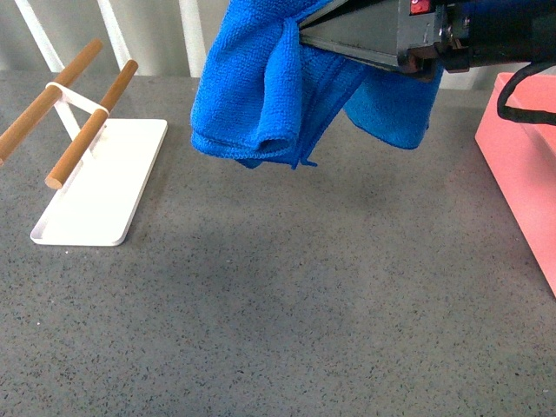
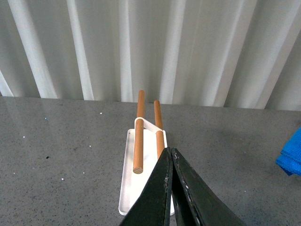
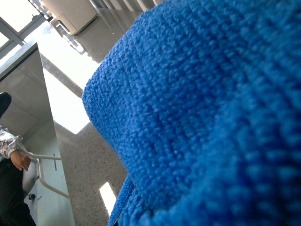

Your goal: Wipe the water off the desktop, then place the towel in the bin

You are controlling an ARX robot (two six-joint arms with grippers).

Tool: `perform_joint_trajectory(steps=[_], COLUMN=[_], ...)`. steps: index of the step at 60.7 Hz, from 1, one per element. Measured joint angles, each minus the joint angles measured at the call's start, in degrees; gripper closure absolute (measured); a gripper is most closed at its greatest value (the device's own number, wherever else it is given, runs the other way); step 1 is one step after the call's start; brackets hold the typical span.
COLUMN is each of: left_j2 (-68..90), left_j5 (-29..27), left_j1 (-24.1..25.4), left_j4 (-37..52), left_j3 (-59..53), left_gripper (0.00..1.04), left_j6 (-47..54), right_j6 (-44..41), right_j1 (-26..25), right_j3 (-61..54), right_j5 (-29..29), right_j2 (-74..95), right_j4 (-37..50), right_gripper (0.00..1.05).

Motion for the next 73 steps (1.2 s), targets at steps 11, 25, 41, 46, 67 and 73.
perform_joint_trajectory(steps=[11, 25, 41, 46, 67, 73], left_j2=[-5.75, -12.57, -18.73, -19.93, -26.93, -32.50], left_j5=[0.00, 0.00, 0.00, -0.02, -0.02, 0.02], left_j1=[0.00, 0.00, 0.00, 0.00, 0.00, 0.00], left_j4=[-5.22, -11.78, -17.88, -19.06, -27.28, -32.26], left_j3=[0.00, 0.00, 0.00, 0.00, 0.00, 0.00], left_gripper=[1.01, 1.01, 1.01, 1.01, 1.01, 1.01], left_j6=[-0.02, -0.02, -0.02, -0.02, 0.00, 0.00], right_j6=[0.26, -0.11, -2.58, -3.56, -3.87, -3.67], right_j1=[0.63, 1.40, 2.01, 2.12, 2.10, 2.10], right_j3=[-0.07, -1.07, -1.05, -1.05, -1.05, -1.01], right_j5=[1.46, 3.21, 4.90, 4.87, 4.28, 4.37], right_j2=[-0.02, -0.09, 0.13, 0.66, 0.76, 0.81], right_j4=[-0.07, -0.57, -3.48, -4.00, -3.10, -2.91], right_gripper=[0.99, 0.99, 0.99, 0.99, 0.99, 0.99])
